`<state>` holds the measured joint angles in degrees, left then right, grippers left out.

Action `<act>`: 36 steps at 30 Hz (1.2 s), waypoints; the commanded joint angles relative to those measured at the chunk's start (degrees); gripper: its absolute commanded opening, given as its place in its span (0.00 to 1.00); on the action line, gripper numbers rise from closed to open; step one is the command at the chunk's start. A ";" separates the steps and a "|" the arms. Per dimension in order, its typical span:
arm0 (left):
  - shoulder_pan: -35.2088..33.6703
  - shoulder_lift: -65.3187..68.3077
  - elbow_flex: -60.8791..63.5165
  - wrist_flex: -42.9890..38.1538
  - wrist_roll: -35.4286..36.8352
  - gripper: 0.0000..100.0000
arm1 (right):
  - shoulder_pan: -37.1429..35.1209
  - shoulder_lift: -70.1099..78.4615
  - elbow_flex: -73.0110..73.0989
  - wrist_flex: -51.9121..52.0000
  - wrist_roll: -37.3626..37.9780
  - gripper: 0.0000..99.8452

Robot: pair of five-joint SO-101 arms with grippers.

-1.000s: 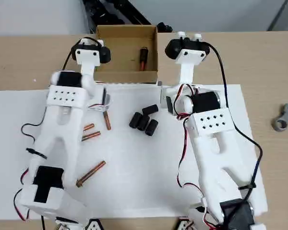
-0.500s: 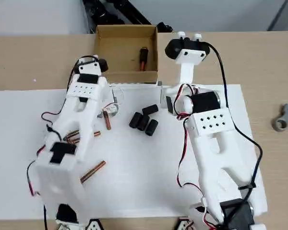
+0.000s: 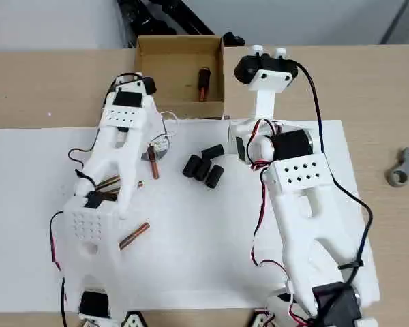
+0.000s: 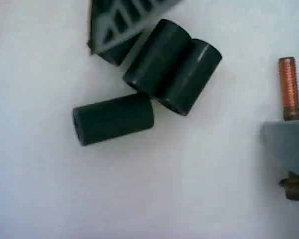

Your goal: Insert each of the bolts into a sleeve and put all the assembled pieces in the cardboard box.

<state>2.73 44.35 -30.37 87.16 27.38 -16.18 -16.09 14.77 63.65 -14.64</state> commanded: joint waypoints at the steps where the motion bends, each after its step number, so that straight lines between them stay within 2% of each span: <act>1: -2.37 0.97 -1.63 2.29 0.00 0.00 | -0.04 -2.33 -0.26 -0.40 -0.53 0.13; 10: -2.11 -6.24 -2.07 7.38 -4.48 0.00 | -0.13 -2.42 -0.26 -0.04 -0.53 0.13; 16: -2.20 -16.88 -0.66 11.34 -5.10 0.00 | -3.30 -2.42 -0.26 10.24 -1.23 0.13; 20: -1.76 -24.18 4.09 11.25 -5.63 0.00 | -3.74 -2.42 -0.44 12.26 -8.53 0.13; 27: -1.93 -42.90 15.52 11.25 -8.88 0.00 | -4.09 -2.15 -0.44 10.86 -15.38 0.13; 36: -1.93 -70.77 33.54 11.16 -20.13 0.00 | -9.36 -1.63 -0.26 4.35 -26.73 0.13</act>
<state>1.05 -16.84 -0.04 98.33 10.68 -24.26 -16.09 14.77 70.86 -38.73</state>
